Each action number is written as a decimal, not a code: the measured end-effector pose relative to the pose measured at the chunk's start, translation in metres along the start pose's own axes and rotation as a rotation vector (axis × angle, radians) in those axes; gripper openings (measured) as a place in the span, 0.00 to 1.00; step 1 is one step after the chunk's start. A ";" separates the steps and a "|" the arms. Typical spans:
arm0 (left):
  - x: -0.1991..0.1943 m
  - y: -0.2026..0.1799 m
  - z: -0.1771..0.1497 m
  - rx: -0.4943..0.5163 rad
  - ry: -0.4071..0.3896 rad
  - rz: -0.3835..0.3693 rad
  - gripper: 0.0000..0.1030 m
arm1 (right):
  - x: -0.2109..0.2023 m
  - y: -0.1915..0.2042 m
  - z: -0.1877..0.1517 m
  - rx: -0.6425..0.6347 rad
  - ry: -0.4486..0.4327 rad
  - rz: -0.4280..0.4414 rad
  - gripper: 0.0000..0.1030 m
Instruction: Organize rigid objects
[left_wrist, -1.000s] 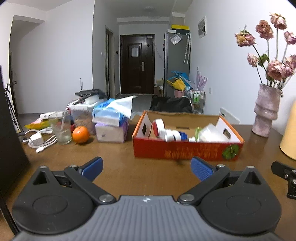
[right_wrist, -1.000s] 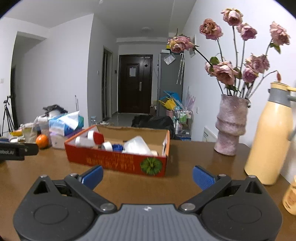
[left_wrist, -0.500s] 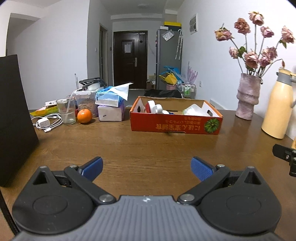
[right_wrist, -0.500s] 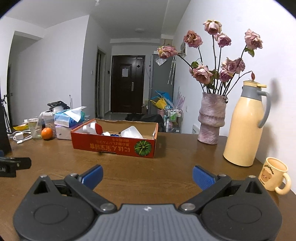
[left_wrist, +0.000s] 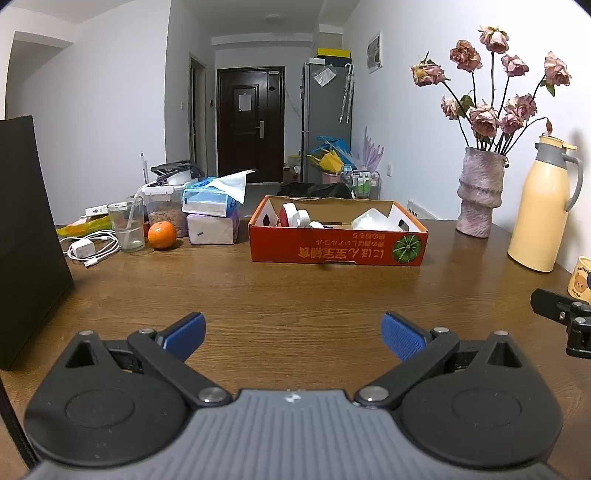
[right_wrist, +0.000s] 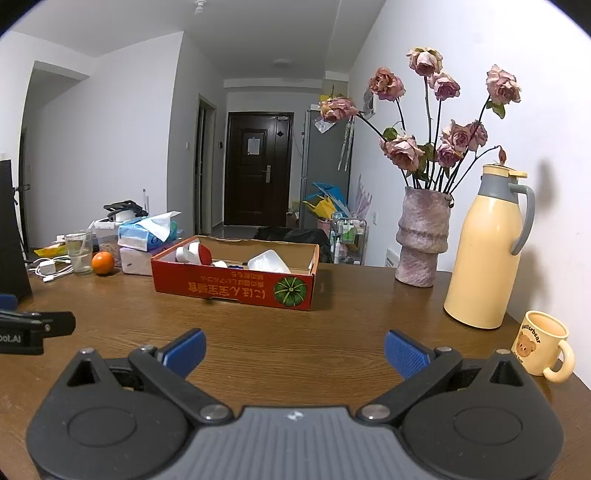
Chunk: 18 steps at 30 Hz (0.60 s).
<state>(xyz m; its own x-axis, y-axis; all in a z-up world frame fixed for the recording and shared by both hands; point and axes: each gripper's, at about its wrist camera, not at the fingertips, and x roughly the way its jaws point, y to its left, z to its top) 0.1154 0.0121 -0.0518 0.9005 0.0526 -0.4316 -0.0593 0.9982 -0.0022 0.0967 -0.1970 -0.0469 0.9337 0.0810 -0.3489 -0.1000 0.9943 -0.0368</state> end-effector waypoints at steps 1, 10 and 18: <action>0.000 0.000 0.000 -0.001 -0.001 0.000 1.00 | 0.000 0.000 0.000 0.000 0.000 -0.001 1.00; 0.000 0.001 0.000 -0.001 -0.002 0.000 1.00 | -0.001 0.002 0.000 -0.004 0.002 0.000 1.00; -0.001 0.001 0.000 -0.001 -0.003 -0.002 1.00 | -0.001 0.002 0.000 -0.004 0.002 -0.001 1.00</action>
<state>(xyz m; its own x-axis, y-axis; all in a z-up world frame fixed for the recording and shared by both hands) 0.1148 0.0131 -0.0512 0.9018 0.0511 -0.4292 -0.0583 0.9983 -0.0037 0.0959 -0.1952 -0.0468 0.9329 0.0801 -0.3511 -0.1005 0.9941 -0.0404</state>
